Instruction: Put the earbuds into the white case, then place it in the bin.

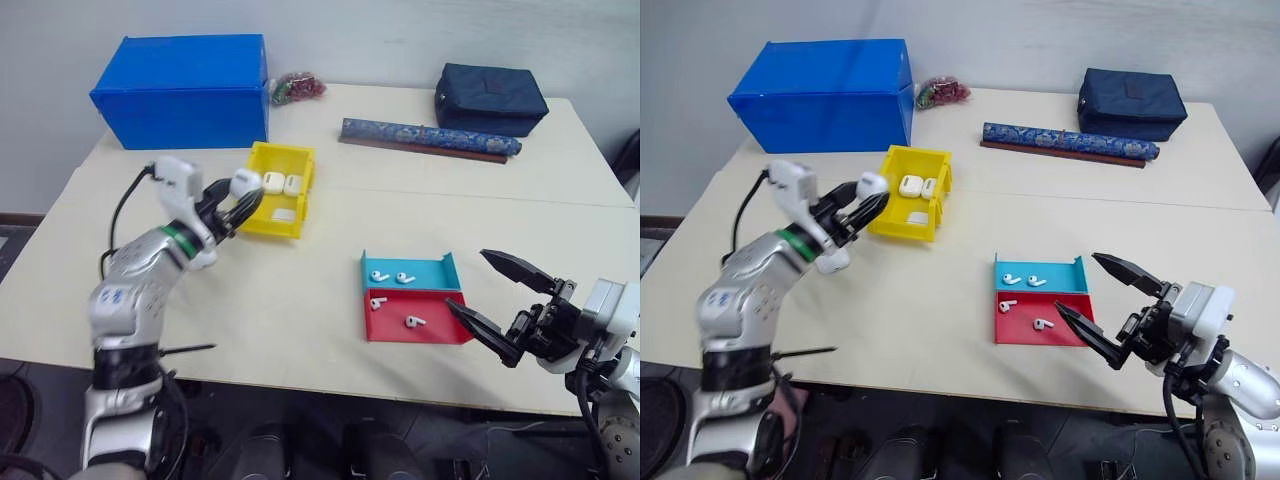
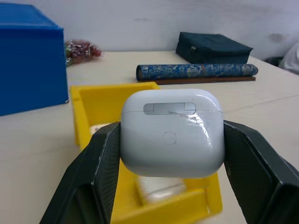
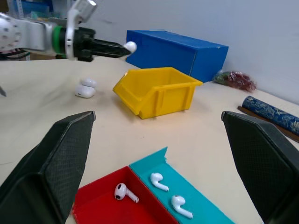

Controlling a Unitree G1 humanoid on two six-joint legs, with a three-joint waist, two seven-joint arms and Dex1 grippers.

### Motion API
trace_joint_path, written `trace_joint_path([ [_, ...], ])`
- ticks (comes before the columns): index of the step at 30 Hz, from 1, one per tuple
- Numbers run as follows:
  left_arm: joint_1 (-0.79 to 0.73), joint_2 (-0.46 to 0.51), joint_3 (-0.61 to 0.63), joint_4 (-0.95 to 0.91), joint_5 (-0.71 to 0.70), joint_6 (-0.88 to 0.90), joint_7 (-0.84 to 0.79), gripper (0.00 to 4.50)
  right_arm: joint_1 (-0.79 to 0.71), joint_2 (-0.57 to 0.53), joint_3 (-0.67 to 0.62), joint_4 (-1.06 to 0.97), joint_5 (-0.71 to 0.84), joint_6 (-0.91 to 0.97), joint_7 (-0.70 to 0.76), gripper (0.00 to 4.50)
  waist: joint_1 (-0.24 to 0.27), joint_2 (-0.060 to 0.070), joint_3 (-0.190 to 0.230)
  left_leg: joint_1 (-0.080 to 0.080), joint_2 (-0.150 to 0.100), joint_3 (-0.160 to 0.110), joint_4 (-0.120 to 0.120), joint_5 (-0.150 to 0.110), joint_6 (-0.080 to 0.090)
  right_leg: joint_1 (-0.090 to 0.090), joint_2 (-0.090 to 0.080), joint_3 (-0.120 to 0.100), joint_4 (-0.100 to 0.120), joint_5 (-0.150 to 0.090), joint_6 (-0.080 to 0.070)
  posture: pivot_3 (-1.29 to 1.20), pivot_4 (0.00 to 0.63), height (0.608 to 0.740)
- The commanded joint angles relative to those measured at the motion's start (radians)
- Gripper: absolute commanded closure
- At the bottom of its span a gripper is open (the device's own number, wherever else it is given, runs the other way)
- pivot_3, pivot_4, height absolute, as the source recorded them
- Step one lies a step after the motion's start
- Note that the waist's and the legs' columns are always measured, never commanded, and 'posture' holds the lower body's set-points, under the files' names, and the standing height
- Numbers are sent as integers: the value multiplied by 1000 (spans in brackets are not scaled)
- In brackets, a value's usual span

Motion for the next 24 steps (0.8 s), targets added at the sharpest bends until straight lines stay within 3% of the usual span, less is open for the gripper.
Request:
trace_joint_path([
  [1,-110,-7,-42,192,97,-97,24,1702,-20,-9,7,15,-10,-33,-9,40,2,0,0,0,0,0,0,0,0,-1,0,0,0,0,0,0,150,740],
  [5,-186,-7,-77,357,169,-168,25,1702,-26,-14,17,16,-18,-42,-18,40,3,0,0,-1,1,0,0,1,-1,-2,1,0,1,0,0,0,150,740],
  [7,-208,-17,-63,404,160,-206,-3,994,-22,-13,18,12,-21,-46,-25,0,3,0,0,-1,1,0,0,1,-1,-2,1,0,1,0,0,0,150,740],
  [11,-169,4,-57,297,96,-179,-131,76,-5,-16,14,15,-29,-56,-24,0,3,0,0,-1,1,0,0,1,-1,-2,1,-1,1,0,0,0,150,740],
  [12,-154,13,-54,265,85,-169,-152,22,-3,-18,13,17,-30,-58,-22,0,1,0,0,-1,1,0,0,1,-1,-2,1,0,2,0,0,0,150,740],
  [16,10,125,-3,41,10,-134,-286,22,7,-41,4,35,-31,-68,0,0,-13,0,0,0,1,0,-1,1,-2,-2,1,0,3,0,0,0,150,740],
  [20,313,301,69,-131,63,-292,-420,22,-5,-100,-5,104,-31,-87,77,0,-29,1,0,2,1,0,-2,2,-3,-1,1,1,2,0,0,0,150,740],
  [24,588,382,207,-171,94,-500,-504,22,-19,-168,11,191,-43,-118,185,0,-28,1,0,5,2,-1,-3,1,-2,3,0,1,0,0,-2,0,150,740],
])
